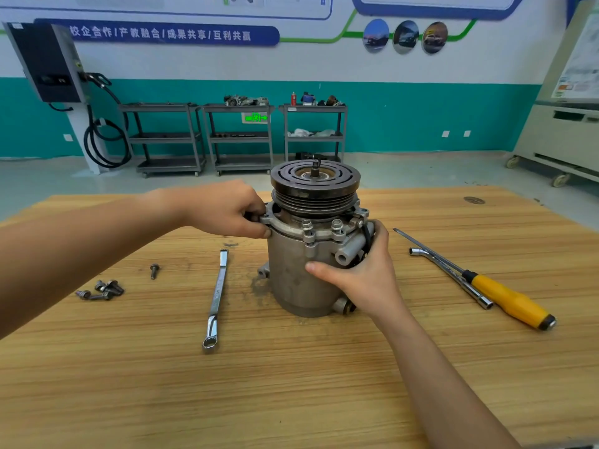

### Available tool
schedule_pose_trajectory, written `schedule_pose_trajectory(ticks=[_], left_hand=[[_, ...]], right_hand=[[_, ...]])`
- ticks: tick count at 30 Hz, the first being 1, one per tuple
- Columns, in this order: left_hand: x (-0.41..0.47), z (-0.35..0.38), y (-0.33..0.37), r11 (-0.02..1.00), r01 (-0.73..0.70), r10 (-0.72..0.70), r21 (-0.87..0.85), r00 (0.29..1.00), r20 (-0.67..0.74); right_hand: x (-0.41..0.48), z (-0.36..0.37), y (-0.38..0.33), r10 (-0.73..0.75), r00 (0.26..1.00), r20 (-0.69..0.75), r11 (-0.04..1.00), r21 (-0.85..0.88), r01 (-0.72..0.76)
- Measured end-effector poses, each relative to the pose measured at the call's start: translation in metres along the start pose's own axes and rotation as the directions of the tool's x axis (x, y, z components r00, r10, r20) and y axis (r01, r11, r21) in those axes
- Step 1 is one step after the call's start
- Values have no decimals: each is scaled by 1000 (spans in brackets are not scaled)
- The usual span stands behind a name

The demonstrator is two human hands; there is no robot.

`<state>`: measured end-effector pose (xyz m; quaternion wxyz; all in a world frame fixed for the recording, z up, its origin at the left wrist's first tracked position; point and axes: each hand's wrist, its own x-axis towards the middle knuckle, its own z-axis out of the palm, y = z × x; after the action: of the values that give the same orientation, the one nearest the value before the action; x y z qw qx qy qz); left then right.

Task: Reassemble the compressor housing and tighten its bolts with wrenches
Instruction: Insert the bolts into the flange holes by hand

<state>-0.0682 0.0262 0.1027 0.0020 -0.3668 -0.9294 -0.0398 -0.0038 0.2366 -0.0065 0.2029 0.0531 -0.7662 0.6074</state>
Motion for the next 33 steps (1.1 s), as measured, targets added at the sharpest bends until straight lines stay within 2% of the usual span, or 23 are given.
schedule_pose_trajectory(ticks=[20,27,30,32,33], left_hand=[[-4,6,-2,998,-34,29,-59,997,-76],[-2,3,-1,997,-5,3,-81,1000,-23],[-11,5,-5,959,94,-104,-268,994,-25],[-22,21,-7,869,89,-210,-486,957,-201],[-26,32,-4,810,34,-273,-585,905,-325]], right_hand=[[0,1,2,-26,1000,-1,1000,5,26],[2,-2,3,-3,1000,8,1000,-5,3],[2,-4,2,-11,1000,14,1000,-17,11],[1,-4,3,-22,1000,12,999,-23,22],[1,-3,3,-27,1000,9,999,-22,27]])
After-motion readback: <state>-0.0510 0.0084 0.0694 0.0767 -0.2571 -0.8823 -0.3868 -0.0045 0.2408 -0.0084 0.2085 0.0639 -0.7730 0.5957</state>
